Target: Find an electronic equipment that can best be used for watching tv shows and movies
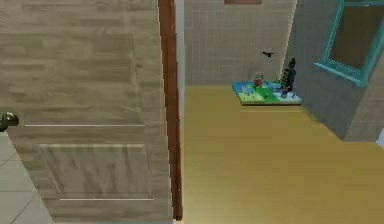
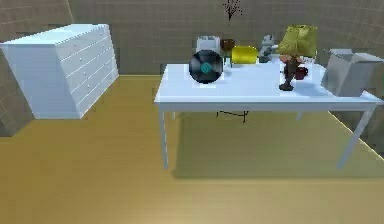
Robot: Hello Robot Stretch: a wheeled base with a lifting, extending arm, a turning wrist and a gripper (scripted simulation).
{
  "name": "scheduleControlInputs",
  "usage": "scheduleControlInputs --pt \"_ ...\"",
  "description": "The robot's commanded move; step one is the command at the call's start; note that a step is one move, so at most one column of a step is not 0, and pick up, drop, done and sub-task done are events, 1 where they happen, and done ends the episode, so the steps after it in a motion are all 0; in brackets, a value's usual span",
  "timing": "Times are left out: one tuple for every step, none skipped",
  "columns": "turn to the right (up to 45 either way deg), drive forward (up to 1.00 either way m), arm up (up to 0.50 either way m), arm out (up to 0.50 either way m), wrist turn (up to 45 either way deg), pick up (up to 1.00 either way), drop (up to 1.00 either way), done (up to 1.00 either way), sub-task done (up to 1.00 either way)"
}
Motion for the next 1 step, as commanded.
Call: scheduleControlInputs --pt "-45.0 0.00 0.00 0.00 0.0 0.00 0.00 0.00 0.00"
